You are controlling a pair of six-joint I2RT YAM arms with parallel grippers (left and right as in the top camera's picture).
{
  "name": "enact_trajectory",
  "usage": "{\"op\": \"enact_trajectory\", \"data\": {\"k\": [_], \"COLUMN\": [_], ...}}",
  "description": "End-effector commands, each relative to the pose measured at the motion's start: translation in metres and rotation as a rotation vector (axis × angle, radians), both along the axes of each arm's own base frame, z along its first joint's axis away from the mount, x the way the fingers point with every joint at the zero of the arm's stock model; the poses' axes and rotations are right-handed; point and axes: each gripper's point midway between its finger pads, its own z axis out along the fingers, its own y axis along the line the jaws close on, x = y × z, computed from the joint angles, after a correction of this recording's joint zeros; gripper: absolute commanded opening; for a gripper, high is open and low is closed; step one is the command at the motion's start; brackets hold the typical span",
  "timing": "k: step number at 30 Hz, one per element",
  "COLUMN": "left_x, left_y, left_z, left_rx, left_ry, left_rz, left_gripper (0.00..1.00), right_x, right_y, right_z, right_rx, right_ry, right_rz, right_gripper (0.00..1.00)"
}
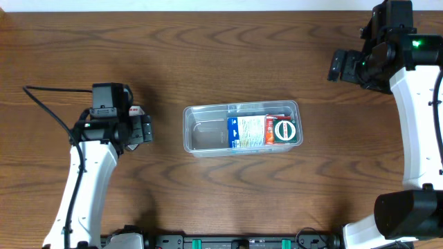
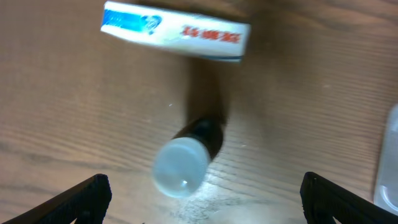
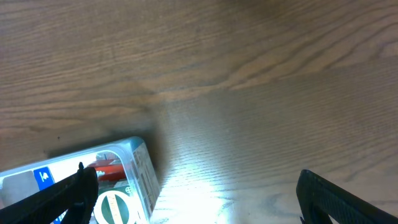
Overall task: Pack container
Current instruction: 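Move the left gripper down onto the brown medicine bottle, then grasp the bottle cap with the left gripper and lift it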
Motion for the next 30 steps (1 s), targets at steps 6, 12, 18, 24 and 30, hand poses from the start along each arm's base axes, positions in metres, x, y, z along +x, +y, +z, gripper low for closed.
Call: {"op": "enact_trajectory", "data": {"k": [6, 12, 18, 24, 30], "left_x": [-0.003, -0.003, -0.002, 0.003, 0.009], "left_y": [0.02, 0.019, 0.019, 0.02, 0.016], "left_z": [-0.015, -0.024, -0.027, -0.026, -0.025], "left_rx": [-0.011, -0.017, -0.02, -0.024, -0.045], "left_ry": [0.057, 0.086, 0.092, 0.07, 0.044], "left_rz": [0.088, 0.087, 0.094, 0.109, 0.103], "left_gripper": [0.98, 0.88, 0.53, 0.43, 0.4], "right_x": [0.001, 0.001, 0.001, 0.001, 0.001], "right_y": [-0.001, -0.001, -0.001, -0.001, -0.001], "right_z": [0.001, 0.001, 0.001, 0.001, 0.001], "right_rx": [0.001, 0.001, 0.001, 0.002, 0.001], "right_ry": [-0.003, -0.003, -0.003, -0.003, -0.003], "right_rz": [0.003, 0.003, 0.003, 0.003, 0.003], "right_gripper": [0.99, 0.99, 0.99, 0.99, 0.99]}}
